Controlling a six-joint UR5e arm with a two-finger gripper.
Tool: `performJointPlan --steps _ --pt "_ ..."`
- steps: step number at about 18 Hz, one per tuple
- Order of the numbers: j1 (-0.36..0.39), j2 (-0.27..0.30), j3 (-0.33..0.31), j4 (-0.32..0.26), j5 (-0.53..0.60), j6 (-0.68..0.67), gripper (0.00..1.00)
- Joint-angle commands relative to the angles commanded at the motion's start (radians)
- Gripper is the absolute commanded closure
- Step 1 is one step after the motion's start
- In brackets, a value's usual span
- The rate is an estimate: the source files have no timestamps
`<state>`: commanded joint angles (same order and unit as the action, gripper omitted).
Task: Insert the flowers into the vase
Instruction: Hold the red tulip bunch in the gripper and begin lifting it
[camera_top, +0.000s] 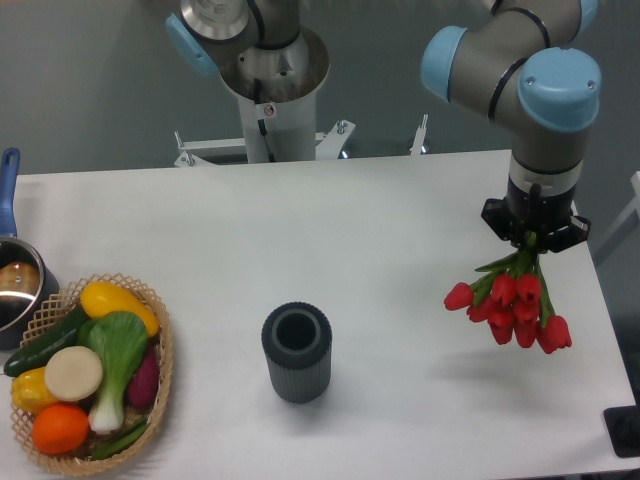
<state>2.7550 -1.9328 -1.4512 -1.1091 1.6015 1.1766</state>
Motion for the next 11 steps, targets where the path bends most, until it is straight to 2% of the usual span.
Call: performJointPlan --steps 7,10,11 --pt "0.002 0.028 0.002 0.000 -0.087 -0.012 1.00" --pt "0.024 0.046 -0.002 0.001 -0.181 -0.018 1.00" --pt "0.041 0.058 -0.002 0.011 -0.255 -0.035 1.00"
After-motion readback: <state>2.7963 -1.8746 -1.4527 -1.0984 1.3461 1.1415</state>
